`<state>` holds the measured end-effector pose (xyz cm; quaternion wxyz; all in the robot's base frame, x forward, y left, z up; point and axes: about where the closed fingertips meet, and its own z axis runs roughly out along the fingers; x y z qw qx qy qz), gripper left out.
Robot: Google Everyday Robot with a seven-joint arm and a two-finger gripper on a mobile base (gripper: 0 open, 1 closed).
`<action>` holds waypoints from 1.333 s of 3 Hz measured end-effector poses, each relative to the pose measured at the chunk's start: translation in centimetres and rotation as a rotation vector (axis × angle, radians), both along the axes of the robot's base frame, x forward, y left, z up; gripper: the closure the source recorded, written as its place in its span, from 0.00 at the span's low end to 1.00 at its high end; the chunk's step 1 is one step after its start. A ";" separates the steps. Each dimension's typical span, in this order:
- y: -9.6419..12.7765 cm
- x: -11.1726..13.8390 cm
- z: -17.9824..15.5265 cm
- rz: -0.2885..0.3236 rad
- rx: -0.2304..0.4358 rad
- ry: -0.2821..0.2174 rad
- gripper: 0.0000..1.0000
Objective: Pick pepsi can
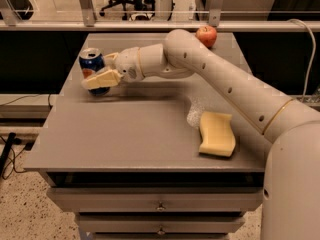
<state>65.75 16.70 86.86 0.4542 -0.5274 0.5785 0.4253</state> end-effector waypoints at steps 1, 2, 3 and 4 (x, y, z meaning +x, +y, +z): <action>-0.6 -0.6 0.2 -0.022 0.019 0.005 0.59; -1.9 -0.7 3.0 -0.048 0.053 -0.043 0.82; -2.7 -0.6 7.3 -0.047 0.085 -0.136 1.00; -2.9 -0.4 8.1 -0.050 0.092 -0.152 1.00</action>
Offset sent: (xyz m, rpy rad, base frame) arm -0.0069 -0.0411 0.0708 0.0995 -0.1198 -0.0910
